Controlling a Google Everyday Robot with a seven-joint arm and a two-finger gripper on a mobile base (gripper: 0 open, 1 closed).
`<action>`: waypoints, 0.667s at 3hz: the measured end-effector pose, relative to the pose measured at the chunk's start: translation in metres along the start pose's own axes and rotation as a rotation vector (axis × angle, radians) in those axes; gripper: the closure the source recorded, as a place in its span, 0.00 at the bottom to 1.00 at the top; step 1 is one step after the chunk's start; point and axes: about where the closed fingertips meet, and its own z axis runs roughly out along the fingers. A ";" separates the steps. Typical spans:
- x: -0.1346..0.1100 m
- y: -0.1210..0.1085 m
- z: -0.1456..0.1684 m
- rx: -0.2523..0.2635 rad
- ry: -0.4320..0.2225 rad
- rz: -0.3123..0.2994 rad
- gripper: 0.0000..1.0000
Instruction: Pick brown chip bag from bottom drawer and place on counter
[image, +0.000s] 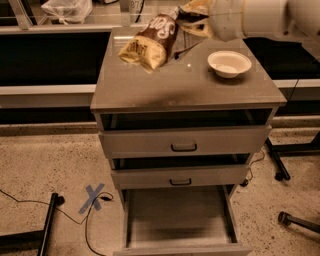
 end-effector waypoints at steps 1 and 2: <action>0.010 -0.002 0.047 -0.013 -0.016 0.002 1.00; 0.028 0.003 0.087 -0.028 -0.041 0.036 1.00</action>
Offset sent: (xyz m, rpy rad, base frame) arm 0.1236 0.0579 -0.0514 0.0516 0.0926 0.0499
